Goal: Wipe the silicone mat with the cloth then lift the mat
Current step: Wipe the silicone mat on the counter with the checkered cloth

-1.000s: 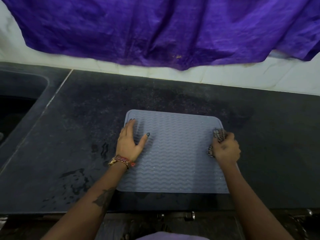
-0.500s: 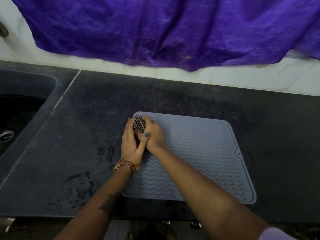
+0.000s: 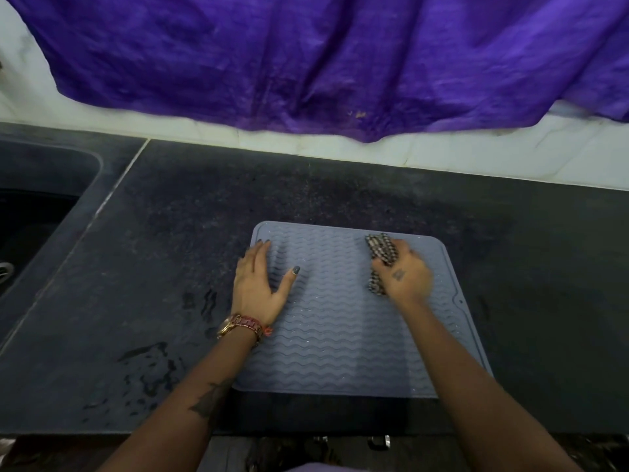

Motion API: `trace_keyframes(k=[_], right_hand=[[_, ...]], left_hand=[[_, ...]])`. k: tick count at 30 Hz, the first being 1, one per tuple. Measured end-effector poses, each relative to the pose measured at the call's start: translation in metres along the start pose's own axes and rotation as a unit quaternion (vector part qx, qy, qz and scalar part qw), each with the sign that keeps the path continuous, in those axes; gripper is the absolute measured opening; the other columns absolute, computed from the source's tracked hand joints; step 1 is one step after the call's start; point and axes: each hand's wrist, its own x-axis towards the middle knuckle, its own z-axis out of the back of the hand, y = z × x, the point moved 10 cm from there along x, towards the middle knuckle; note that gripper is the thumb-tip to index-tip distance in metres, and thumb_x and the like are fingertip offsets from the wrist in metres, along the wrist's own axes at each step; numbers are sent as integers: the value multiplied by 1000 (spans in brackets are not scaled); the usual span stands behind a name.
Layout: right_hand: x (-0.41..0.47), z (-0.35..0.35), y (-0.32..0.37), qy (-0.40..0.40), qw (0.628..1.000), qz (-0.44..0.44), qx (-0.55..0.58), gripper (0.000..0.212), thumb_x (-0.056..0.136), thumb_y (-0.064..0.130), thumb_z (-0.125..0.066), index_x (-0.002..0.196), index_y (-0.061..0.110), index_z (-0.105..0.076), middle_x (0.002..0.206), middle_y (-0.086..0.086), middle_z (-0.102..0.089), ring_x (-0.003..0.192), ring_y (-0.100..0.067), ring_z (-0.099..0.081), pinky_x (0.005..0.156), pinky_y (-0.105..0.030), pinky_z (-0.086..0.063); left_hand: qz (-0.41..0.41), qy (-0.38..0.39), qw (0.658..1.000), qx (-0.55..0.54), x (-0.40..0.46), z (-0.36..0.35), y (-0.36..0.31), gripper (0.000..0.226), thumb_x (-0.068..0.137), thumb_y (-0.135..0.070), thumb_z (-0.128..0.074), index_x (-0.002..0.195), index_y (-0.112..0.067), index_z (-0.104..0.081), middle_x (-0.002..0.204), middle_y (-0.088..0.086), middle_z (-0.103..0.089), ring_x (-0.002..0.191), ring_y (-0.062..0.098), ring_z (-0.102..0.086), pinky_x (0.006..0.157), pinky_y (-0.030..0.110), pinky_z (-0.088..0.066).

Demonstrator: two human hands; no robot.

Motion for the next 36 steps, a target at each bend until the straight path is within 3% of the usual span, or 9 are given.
trace_keyframes(k=[7,13,16,20,24,31,36], right_hand=[[14,49,-97,-40,996,-83,-10,57,78,40,-68,126,14,-50,112,-23,-60,102,-42,-57,82,-47,-47],[10,59,-107,-95,972,-209,55,51,79,31,-68,121,9,-49,116,-25,-58,105,-43,-56,87,-47,-45],[0,42,-43,-102,980,-100,137,46,80,26,-70,119,8,-54,107,-20,-65,98,-37,-61,81,-36,-46],[-15,-17,74,21,982,43,181,46,80,30,-71,121,15,-58,107,-7,-68,95,-24,-64,80,-26,-47],[-35,-63,173,126,948,164,243,45,78,20,-72,119,12,-57,111,-8,-67,100,-22,-63,86,-28,-48],[-30,-93,216,146,950,219,170,40,85,16,-59,124,14,-53,116,-16,-61,107,-32,-57,91,-39,-47],[-6,-81,185,100,972,167,132,45,87,25,-59,129,13,-49,119,-18,-58,108,-34,-55,89,-38,-45]], left_hand=[[-7,3,999,39,1,-2,0,80,78,-57,-46,142,-9,-33,150,9,-31,140,24,-25,118,41,-11],[-14,20,998,51,3,-7,0,81,78,-57,-45,143,-10,-31,152,7,-28,142,23,-22,118,40,-10],[-12,16,999,33,3,-5,-1,85,78,-66,-38,142,-12,-31,152,6,-29,142,21,-22,118,41,-11],[-11,11,1000,-9,1,-1,-5,84,80,-68,-30,143,-13,-29,152,5,-29,141,21,-24,118,42,-12],[-17,0,999,-39,0,5,-8,84,83,-65,-31,143,-7,-27,152,11,-27,140,24,-25,115,48,-20],[-11,-13,999,-52,1,9,-6,79,85,-59,-31,143,-5,-29,152,13,-25,141,23,-23,111,52,-27],[-4,-6,999,-45,1,7,-6,79,84,-59,-28,144,-7,-28,153,11,-25,141,23,-23,112,51,-25]])
